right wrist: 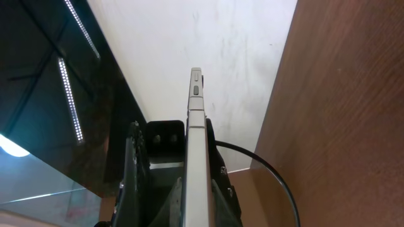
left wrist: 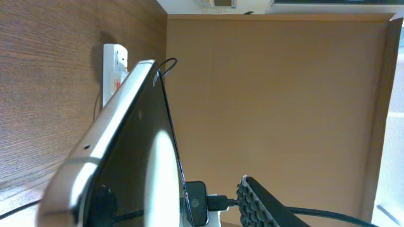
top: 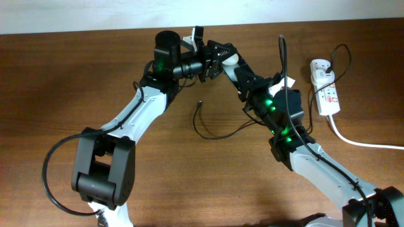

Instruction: Plug charger to phone and switch on socket

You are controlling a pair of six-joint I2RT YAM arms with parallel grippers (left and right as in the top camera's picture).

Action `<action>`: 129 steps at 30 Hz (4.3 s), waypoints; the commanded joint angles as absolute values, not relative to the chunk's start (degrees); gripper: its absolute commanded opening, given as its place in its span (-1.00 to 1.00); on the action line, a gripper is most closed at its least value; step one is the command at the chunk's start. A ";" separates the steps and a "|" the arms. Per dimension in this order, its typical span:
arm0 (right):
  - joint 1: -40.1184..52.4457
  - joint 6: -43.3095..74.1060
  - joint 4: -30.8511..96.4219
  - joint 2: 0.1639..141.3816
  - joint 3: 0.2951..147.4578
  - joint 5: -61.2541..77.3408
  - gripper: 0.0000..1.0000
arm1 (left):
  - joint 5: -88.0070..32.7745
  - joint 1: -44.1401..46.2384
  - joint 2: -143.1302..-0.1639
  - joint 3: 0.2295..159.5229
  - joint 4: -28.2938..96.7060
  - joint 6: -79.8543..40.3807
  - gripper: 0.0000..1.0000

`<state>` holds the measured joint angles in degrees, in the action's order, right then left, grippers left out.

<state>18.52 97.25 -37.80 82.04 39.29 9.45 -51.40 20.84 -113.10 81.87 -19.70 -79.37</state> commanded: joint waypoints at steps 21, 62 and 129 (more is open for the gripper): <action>19.11 96.95 -39.68 81.87 40.84 10.26 -0.18 | -51.42 20.95 -112.92 82.35 -20.27 -79.31 -0.98; 19.11 51.35 3.92 81.84 40.82 18.85 0.76 | -82.24 -2.07 -112.92 82.35 -18.79 -76.25 -1.00; 19.11 46.50 4.10 81.87 40.84 16.23 0.83 | -84.60 -5.78 -112.92 82.35 -10.20 -113.97 -1.00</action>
